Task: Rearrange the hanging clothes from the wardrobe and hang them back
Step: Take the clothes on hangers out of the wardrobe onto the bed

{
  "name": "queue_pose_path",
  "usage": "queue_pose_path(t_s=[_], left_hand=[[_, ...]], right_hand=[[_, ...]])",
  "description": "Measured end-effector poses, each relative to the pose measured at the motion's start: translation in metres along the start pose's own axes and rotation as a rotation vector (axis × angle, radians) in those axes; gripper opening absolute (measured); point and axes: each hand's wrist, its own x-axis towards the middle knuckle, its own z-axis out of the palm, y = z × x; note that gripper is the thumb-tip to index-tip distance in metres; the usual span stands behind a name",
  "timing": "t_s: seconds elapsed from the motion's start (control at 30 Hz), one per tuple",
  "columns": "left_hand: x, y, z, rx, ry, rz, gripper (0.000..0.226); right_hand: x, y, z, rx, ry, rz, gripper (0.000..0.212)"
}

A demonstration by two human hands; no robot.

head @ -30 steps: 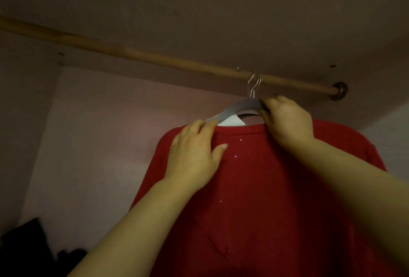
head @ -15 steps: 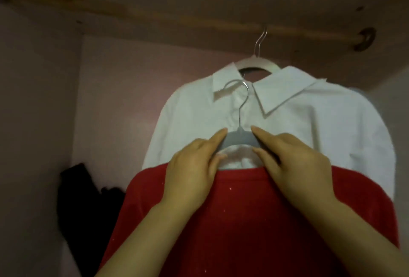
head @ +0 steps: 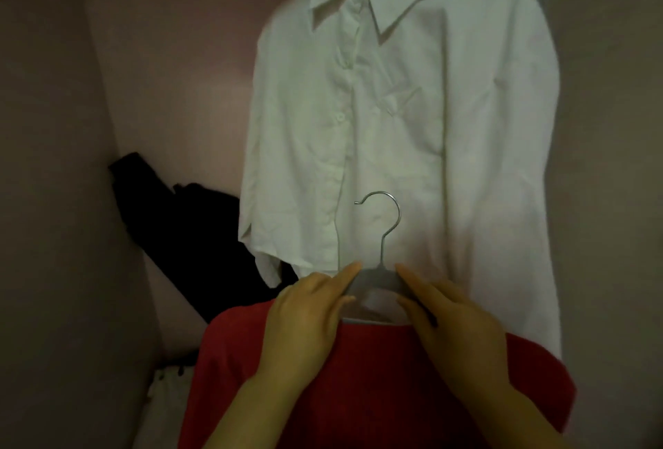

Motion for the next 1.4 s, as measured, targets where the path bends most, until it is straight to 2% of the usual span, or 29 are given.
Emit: queue_pose_path(t_s=[0.1, 0.27, 0.4, 0.57, 0.8, 0.97, 1.13, 1.4], left_hand=[[-0.04, 0.018, -0.003, -0.045, -0.071, 0.033, 0.04], [-0.108, 0.056, -0.013, -0.22, -0.174, 0.08, 0.044], [-0.158, 0.106, -0.024, -0.378, -0.261, 0.057, 0.037], [-0.202, 0.186, -0.033, -0.545, -0.371, 0.15, 0.031], [-0.275, 0.341, -0.071, -0.861, -0.501, 0.413, 0.03], [-0.351, 0.469, -0.149, -1.126, -0.511, 0.672, 0.028], [-0.454, 0.574, -0.263, -1.353, -0.508, 0.872, 0.028], [-0.627, 0.679, -0.464, -1.713, -0.665, 1.136, 0.037]], right_hand=[[-0.052, -0.016, -0.028, -0.049, -0.002, 0.062, 0.038], [-0.135, -0.06, -0.091, -0.184, -0.017, 0.209, 0.035], [-0.194, -0.093, -0.16, -0.313, -0.059, 0.324, 0.038], [-0.26, -0.127, -0.255, -0.507, -0.028, 0.429, 0.034], [-0.359, -0.208, -0.417, -0.817, 0.036, 0.704, 0.036], [-0.439, -0.317, -0.539, -1.07, 0.158, 0.898, 0.043], [-0.512, -0.465, -0.644, -1.263, 0.285, 1.038, 0.051], [-0.603, -0.711, -0.746, -1.639, 0.419, 1.283, 0.062]])
